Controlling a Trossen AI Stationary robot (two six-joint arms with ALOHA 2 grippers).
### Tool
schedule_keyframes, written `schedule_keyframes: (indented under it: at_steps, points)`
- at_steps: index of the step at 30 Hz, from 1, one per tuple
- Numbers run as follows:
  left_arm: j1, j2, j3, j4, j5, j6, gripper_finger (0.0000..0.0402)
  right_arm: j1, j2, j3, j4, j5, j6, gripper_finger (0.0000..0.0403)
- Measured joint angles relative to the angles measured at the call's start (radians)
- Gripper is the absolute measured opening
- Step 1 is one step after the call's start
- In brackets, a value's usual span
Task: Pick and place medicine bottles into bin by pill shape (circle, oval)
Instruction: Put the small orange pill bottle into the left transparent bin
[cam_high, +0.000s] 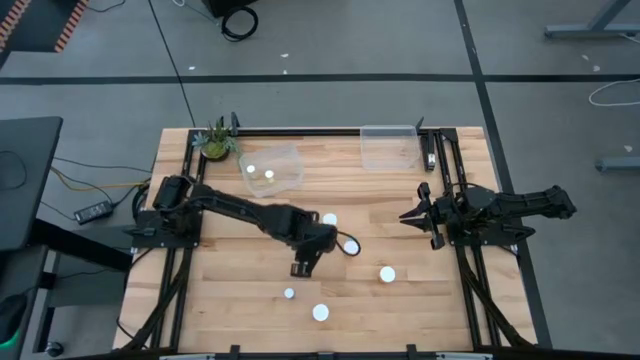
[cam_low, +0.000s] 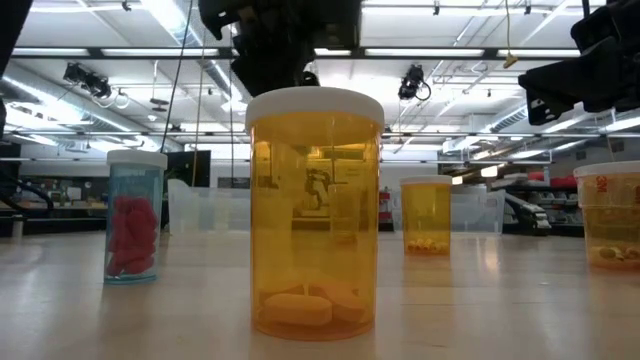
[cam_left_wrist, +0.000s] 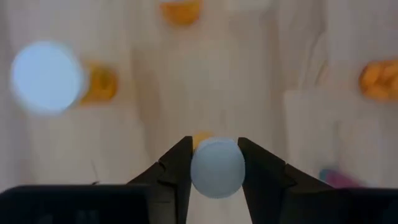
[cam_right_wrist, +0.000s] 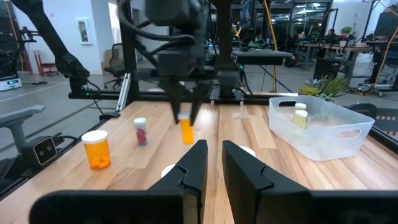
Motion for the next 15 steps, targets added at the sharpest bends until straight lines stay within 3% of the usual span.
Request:
schedule_keyframes:
  at_steps: [6,15]
  points:
    - [0.08,-0.034,0.017,-0.074,-0.022,0.071,0.0133,0.0,0.0,0.0,0.0,0.0,0.0,0.0057]
    - [0.265,-0.114,0.011,-0.182,-0.072,0.138,0.0122,0.0,0.0,0.0,0.0,0.0,0.0,0.0057]
